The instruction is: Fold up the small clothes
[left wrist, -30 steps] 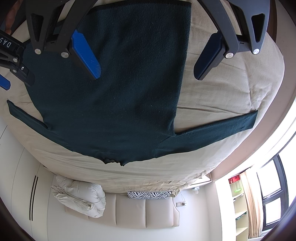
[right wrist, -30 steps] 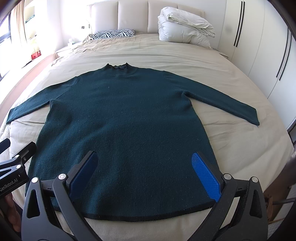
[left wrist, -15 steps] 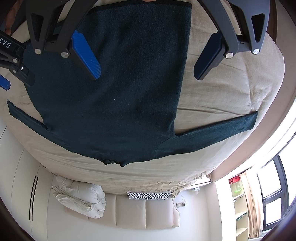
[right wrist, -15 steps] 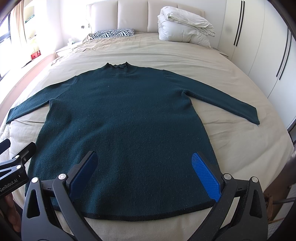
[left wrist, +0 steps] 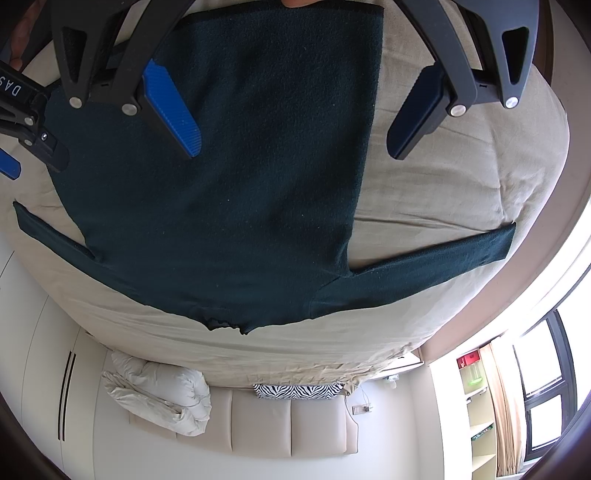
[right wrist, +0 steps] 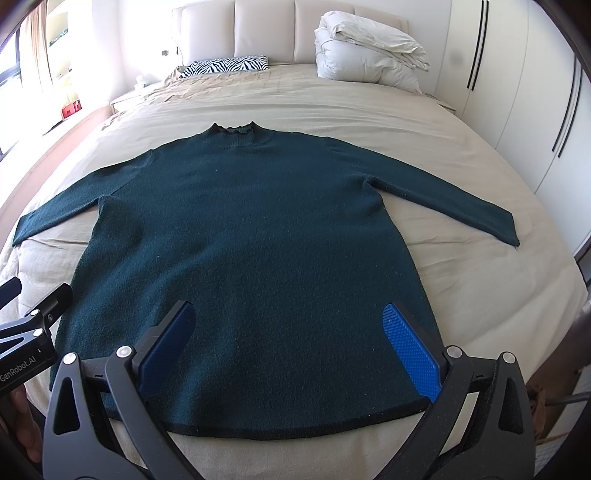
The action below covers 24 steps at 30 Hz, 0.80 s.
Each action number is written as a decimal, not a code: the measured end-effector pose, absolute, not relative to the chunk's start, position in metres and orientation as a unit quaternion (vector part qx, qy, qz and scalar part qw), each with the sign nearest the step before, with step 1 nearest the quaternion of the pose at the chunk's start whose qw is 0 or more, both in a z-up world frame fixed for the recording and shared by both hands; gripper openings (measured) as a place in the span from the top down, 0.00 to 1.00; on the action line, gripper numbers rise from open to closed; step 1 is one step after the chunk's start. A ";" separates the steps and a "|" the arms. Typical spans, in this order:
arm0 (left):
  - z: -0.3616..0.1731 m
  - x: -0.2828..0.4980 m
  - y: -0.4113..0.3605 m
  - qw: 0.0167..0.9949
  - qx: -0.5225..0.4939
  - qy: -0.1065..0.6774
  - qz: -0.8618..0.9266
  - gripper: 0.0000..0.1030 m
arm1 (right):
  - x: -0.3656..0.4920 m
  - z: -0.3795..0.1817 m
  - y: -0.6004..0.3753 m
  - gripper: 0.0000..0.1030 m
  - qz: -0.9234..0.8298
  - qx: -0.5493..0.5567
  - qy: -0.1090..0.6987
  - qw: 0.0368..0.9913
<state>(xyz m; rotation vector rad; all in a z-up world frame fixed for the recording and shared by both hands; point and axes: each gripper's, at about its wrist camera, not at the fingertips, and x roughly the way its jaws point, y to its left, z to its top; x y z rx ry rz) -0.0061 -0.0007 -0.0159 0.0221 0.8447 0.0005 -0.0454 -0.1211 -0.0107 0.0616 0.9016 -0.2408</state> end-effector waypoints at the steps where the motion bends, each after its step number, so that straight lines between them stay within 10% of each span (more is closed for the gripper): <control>1: -0.016 -0.006 -0.001 0.912 0.010 0.410 0.000 0.00 | -0.045 -0.011 -0.121 0.00 -0.116 0.029 0.434 0.893; 24: -0.041 0.020 0.007 0.883 -0.057 0.462 -0.054 0.00 | -0.032 -0.026 -0.153 0.00 -0.104 0.089 0.436 0.889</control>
